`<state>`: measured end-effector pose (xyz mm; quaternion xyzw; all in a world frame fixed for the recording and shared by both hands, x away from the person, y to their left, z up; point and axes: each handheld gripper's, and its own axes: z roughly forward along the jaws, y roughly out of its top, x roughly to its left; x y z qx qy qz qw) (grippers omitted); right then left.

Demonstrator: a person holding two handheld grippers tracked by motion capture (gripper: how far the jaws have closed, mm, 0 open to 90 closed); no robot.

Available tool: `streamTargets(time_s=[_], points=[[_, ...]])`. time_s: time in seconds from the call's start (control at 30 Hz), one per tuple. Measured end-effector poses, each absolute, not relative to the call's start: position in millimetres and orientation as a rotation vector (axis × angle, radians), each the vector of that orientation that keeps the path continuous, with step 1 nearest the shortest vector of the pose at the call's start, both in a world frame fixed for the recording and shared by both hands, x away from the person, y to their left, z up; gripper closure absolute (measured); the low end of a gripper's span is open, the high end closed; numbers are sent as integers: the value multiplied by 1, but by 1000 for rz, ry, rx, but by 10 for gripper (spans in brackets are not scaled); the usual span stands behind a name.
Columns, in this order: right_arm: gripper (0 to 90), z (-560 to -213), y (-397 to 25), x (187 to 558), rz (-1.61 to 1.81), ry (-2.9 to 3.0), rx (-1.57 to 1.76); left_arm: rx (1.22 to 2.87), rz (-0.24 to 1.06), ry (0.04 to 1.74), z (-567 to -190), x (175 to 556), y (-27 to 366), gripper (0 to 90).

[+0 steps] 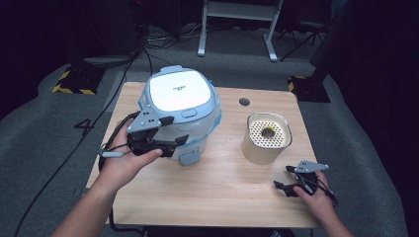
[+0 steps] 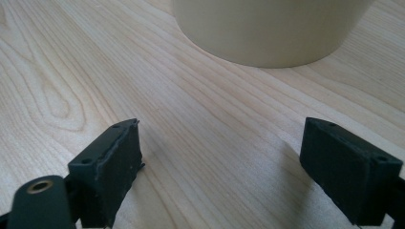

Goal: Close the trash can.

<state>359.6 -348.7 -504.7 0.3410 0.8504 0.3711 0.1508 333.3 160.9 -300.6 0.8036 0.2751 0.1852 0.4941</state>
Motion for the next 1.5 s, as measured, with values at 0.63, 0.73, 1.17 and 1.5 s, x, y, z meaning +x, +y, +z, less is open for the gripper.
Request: streamTargets(time_s=[0.63,0.73,1.17,1.5], points=[[135,-505,-348,361,1066,2447,972,1989,446,754,-367,324,174,291],[135,-505,-348,361,1066,2448,971,1990,432,784,-383,323,177,291],[135,-505,-348,361,1066,2447,972,1981,398,882,-434,322,182,286],[135,-505,-348,361,1066,2447,972,2020,376,956,-468,320,190,281]])
